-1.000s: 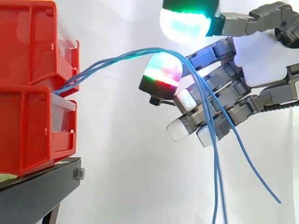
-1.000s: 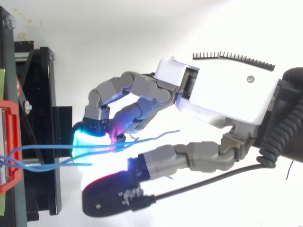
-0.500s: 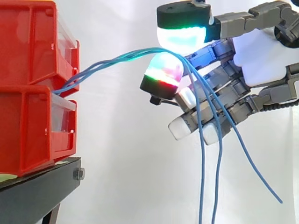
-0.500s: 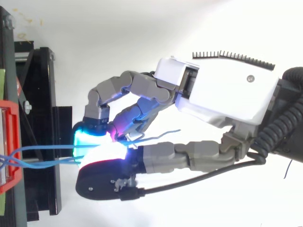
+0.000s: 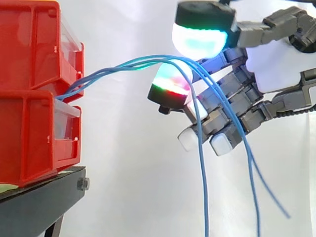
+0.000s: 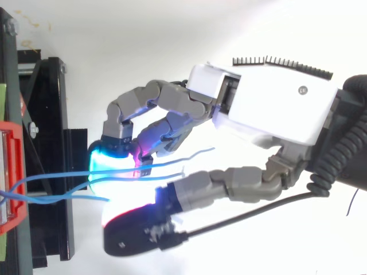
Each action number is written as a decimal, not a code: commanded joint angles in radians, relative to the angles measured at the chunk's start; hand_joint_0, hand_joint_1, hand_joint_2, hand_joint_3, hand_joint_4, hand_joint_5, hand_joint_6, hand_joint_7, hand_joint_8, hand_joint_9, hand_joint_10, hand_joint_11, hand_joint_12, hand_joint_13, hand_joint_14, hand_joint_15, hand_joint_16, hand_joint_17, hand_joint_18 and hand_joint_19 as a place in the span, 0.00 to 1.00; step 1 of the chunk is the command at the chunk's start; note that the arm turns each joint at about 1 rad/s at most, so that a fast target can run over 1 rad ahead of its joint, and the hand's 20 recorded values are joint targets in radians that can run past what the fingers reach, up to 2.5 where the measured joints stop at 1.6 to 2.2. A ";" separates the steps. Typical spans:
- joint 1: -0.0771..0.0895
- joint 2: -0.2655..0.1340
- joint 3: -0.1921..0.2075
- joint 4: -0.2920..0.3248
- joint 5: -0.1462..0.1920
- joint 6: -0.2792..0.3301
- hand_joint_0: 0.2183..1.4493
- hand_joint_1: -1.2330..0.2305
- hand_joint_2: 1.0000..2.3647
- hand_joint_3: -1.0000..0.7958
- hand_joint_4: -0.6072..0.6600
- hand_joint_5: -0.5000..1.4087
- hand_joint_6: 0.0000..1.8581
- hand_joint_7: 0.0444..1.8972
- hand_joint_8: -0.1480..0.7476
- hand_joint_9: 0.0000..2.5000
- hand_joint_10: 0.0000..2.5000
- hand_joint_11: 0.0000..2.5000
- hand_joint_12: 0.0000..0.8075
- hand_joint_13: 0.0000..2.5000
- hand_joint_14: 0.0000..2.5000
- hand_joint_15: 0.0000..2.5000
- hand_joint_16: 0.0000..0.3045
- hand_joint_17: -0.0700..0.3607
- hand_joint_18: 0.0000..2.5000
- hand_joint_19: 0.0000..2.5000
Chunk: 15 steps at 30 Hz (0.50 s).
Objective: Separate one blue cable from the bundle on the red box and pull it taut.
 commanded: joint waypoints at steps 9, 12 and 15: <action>-0.001 0.000 -0.001 0.000 0.003 -0.022 0.28 0.45 0.01 0.44 0.58 0.18 0.44 0.50 0.55 0.36 0.01 0.33 0.52 0.31 0.01 0.17 0.16 0.42 0.32 0.21; -0.001 0.000 0.001 0.002 0.003 -0.028 0.30 0.32 0.01 0.51 0.60 0.17 0.46 0.46 0.58 0.36 0.00 0.35 0.55 0.32 0.00 0.17 0.18 0.45 0.34 0.19; -0.001 0.000 0.001 0.003 0.003 -0.034 0.32 0.28 0.01 0.51 0.59 0.16 0.46 0.45 0.56 0.35 0.01 0.35 0.53 0.31 0.00 0.17 0.17 0.43 0.34 0.19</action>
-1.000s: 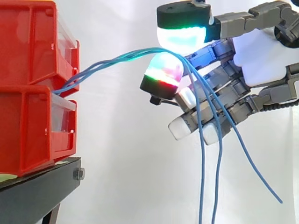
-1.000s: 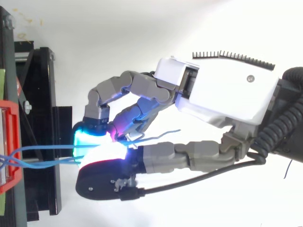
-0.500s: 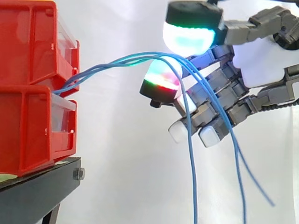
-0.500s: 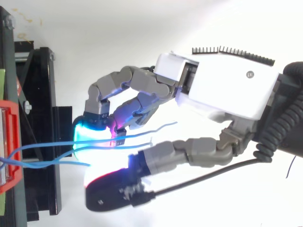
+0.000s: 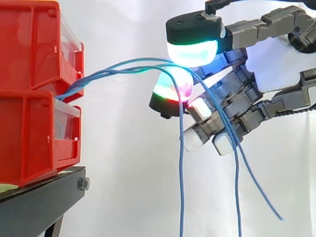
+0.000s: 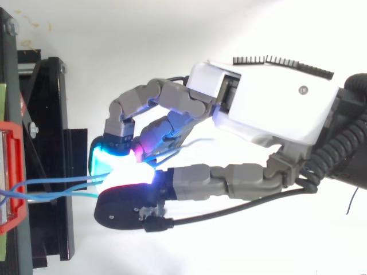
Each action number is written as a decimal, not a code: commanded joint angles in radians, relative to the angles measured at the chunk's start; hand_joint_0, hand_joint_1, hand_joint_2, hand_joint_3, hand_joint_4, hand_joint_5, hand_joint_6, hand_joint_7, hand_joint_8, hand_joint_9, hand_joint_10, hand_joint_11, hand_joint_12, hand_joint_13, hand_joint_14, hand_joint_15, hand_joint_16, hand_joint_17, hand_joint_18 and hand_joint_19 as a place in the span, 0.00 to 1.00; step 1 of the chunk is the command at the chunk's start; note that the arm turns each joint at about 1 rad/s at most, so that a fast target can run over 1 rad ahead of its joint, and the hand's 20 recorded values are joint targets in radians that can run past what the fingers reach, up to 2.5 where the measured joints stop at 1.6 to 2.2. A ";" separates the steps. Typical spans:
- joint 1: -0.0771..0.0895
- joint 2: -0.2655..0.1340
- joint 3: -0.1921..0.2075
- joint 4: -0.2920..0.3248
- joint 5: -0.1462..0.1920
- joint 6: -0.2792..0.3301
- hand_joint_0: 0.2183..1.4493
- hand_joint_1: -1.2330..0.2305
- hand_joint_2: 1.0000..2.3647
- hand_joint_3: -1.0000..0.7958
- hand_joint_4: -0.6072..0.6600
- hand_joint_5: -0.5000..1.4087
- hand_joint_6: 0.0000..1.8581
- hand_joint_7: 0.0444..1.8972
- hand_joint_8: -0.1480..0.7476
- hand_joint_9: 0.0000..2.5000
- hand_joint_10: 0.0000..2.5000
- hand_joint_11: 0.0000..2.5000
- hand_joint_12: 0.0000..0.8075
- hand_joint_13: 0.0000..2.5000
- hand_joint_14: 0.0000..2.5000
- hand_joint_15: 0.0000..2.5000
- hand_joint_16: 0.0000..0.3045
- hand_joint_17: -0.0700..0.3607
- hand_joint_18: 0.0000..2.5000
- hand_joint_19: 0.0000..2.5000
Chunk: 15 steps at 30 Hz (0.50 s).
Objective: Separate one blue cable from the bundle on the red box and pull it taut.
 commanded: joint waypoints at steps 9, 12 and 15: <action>0.000 -0.001 -0.001 0.008 0.000 -0.006 0.42 0.19 0.00 0.31 0.57 0.16 0.46 0.47 0.51 0.32 0.01 0.35 0.48 0.29 0.01 0.16 0.15 0.40 0.32 0.17; 0.000 -0.001 0.000 0.008 0.000 -0.006 0.43 0.19 0.00 0.28 0.58 0.16 0.46 0.49 0.51 0.32 0.01 0.35 0.47 0.29 0.01 0.16 0.15 0.40 0.32 0.17; 0.000 -0.001 -0.001 0.009 0.000 -0.006 0.26 0.29 0.00 0.28 0.60 0.17 0.46 0.52 0.53 0.34 0.01 0.35 0.50 0.30 0.01 0.17 0.15 0.40 0.32 0.19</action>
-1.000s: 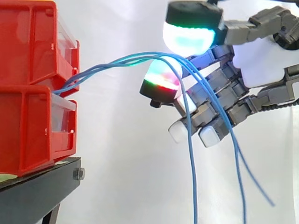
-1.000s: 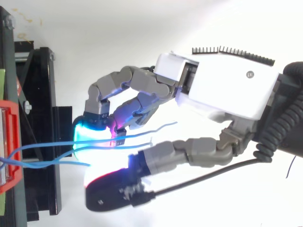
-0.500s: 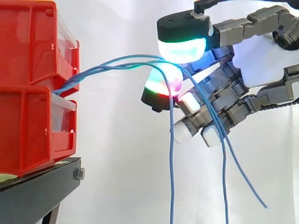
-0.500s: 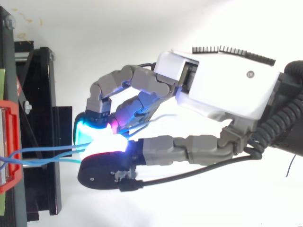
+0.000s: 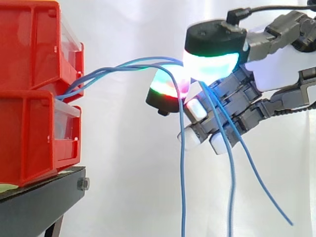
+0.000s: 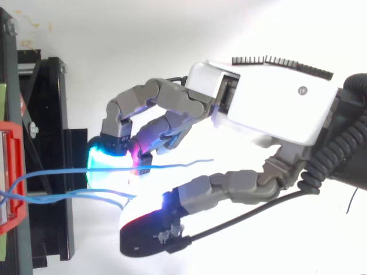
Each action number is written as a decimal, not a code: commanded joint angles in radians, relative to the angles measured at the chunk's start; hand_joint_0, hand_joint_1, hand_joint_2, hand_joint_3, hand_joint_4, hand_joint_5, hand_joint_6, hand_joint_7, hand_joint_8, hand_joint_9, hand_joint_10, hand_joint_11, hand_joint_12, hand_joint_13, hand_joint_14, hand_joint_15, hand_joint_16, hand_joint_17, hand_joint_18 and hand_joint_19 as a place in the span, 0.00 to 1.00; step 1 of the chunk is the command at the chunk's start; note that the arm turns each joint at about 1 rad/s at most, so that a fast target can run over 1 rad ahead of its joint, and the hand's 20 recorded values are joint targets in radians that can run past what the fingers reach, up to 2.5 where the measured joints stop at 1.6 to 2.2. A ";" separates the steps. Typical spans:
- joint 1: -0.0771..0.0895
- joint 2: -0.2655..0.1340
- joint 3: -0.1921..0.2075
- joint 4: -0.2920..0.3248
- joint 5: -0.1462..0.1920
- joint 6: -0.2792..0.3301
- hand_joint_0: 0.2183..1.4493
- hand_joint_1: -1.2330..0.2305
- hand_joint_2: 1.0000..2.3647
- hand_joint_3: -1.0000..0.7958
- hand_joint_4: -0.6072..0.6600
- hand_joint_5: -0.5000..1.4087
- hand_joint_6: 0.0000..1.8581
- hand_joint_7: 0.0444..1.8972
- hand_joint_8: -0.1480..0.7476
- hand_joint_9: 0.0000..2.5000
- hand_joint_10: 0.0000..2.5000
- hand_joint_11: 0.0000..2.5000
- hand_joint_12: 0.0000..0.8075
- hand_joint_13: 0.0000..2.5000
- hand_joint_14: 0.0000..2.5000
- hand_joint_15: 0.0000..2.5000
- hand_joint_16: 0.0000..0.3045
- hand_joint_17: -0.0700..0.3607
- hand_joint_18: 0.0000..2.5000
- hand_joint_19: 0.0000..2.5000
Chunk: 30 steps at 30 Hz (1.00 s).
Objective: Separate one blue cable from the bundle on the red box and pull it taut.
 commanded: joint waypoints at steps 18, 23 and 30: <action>0.000 0.000 -0.001 0.003 0.000 -0.032 0.28 0.40 0.01 0.40 0.59 0.18 0.45 0.53 0.55 0.38 0.01 0.35 0.51 0.32 0.01 0.18 0.15 0.41 0.33 0.21; 0.000 0.001 0.000 0.013 0.000 -0.067 0.28 0.32 0.01 0.46 0.60 0.17 0.46 0.52 0.57 0.36 0.01 0.36 0.53 0.32 0.00 0.17 0.17 0.43 0.34 0.20; -0.002 0.001 0.000 0.026 0.020 -0.141 0.27 0.38 0.01 0.39 0.61 0.17 0.47 0.52 0.55 0.36 0.01 0.35 0.51 0.32 0.01 0.18 0.16 0.41 0.33 0.21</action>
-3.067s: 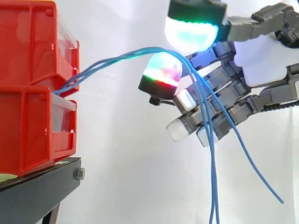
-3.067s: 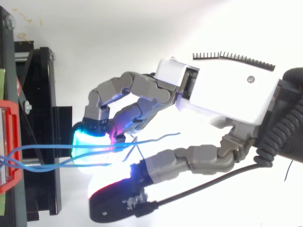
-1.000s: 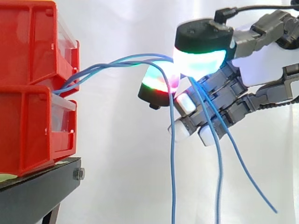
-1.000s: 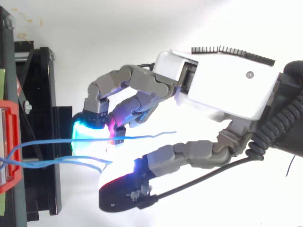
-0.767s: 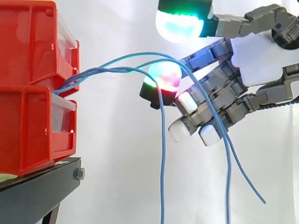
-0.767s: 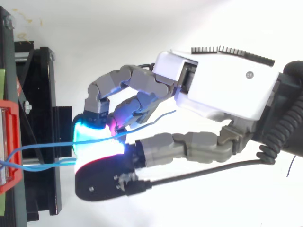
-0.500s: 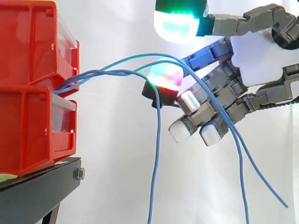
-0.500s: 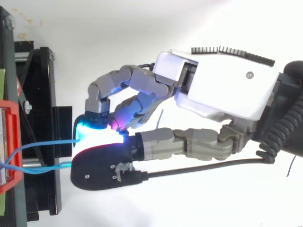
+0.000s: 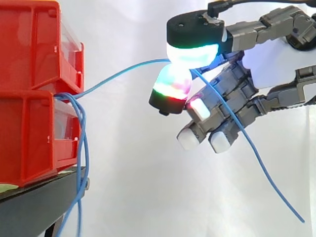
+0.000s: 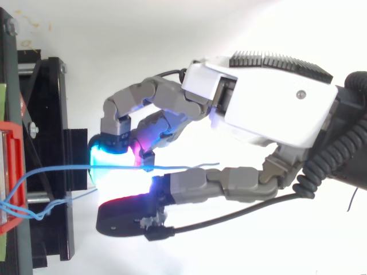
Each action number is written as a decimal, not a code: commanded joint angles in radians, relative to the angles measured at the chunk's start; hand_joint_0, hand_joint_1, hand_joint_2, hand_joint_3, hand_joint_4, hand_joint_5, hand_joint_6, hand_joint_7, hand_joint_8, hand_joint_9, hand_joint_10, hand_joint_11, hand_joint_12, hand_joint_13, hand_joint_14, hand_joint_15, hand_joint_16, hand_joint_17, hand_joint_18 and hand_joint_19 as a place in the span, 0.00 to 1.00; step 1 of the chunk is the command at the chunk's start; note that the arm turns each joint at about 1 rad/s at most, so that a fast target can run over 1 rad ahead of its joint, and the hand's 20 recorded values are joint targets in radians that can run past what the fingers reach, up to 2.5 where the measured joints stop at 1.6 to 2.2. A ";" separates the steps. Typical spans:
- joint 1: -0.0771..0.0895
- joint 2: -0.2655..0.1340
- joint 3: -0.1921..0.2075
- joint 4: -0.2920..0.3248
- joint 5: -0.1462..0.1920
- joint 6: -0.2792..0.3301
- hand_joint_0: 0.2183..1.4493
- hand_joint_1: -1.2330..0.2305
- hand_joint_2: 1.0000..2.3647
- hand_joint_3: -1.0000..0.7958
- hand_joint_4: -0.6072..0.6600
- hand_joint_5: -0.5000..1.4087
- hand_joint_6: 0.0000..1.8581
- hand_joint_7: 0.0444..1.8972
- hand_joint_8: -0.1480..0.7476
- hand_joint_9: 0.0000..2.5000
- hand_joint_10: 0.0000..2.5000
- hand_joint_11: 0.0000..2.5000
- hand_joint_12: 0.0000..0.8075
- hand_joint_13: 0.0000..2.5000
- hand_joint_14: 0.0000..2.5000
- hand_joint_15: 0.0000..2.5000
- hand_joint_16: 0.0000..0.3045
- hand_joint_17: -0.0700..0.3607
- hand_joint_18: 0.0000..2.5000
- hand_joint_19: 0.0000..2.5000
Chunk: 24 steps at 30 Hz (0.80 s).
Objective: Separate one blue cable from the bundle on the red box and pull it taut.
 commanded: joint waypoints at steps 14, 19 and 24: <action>0.012 0.018 0.002 0.017 0.078 -0.143 0.27 0.49 0.00 0.33 0.62 0.18 0.46 0.53 0.56 0.38 0.01 0.35 0.51 0.32 0.01 0.18 0.16 0.41 0.33 0.21; 0.015 0.018 0.002 0.014 0.081 -0.140 0.28 0.41 0.01 0.44 0.61 0.18 0.47 0.54 0.58 0.39 0.01 0.36 0.54 0.33 0.01 0.18 0.17 0.44 0.35 0.20; 0.016 0.018 0.002 0.014 0.089 -0.126 0.30 0.34 0.01 0.52 0.56 0.18 0.49 0.55 0.58 0.39 0.00 0.37 0.53 0.34 0.00 0.18 0.17 0.43 0.36 0.20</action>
